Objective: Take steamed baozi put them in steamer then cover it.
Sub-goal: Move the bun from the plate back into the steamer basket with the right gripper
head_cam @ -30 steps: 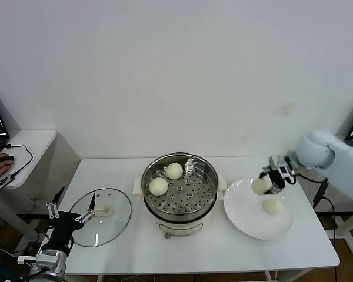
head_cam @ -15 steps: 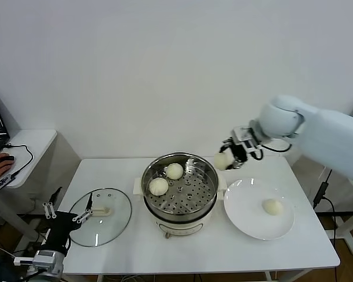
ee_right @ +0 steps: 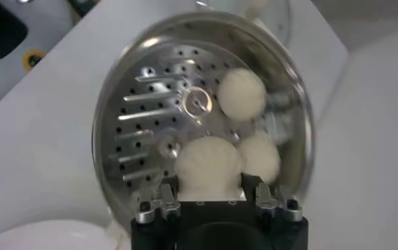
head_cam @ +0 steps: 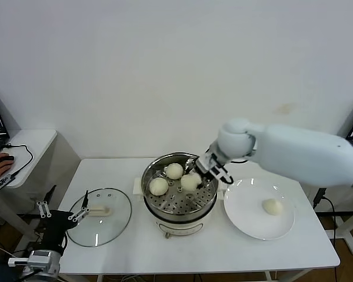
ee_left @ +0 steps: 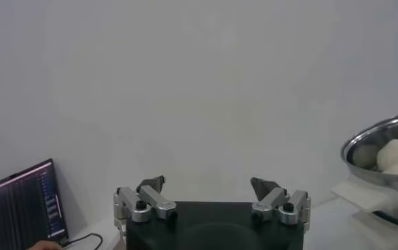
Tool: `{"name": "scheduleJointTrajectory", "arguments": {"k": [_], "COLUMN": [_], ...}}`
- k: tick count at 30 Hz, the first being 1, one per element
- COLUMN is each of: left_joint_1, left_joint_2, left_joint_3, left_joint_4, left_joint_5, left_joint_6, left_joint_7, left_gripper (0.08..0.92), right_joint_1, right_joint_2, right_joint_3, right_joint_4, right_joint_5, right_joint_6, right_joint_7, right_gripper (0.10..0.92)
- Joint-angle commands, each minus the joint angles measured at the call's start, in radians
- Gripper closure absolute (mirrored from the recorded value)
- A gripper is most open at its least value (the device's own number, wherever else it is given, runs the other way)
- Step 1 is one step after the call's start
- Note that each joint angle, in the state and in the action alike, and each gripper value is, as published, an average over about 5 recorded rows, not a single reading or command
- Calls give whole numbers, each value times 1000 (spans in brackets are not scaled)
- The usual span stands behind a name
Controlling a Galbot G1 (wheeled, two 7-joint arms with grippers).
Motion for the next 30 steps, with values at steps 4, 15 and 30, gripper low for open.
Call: {"name": "scheduleJointTrajectory", "arguments": {"k": [4,15,30], "left_joint_1": [6,11,7], "left_joint_2": [-10,-20,-22], "left_joint_3": [-13,-21,-19], "left_joint_4": [-12,-16,-9], "left_joint_5": [-2,-4,-5], "left_joint_6": [0,-3,-5], "left_joint_7": [0,0,-1], "left_gripper": [177,177,177], "right_joint_1": [-23,8,14], "right_joint_2": [146,184,169], "right_joint_3": [-67,-99,-103], "right_joint_4": [-51,-44,-15], "right_joint_5": [-160,-167,-168], "right_joint_6": [237,276,295], "right_joint_7": [27,-60,-70], "right_gripper": [440,437,387]}}
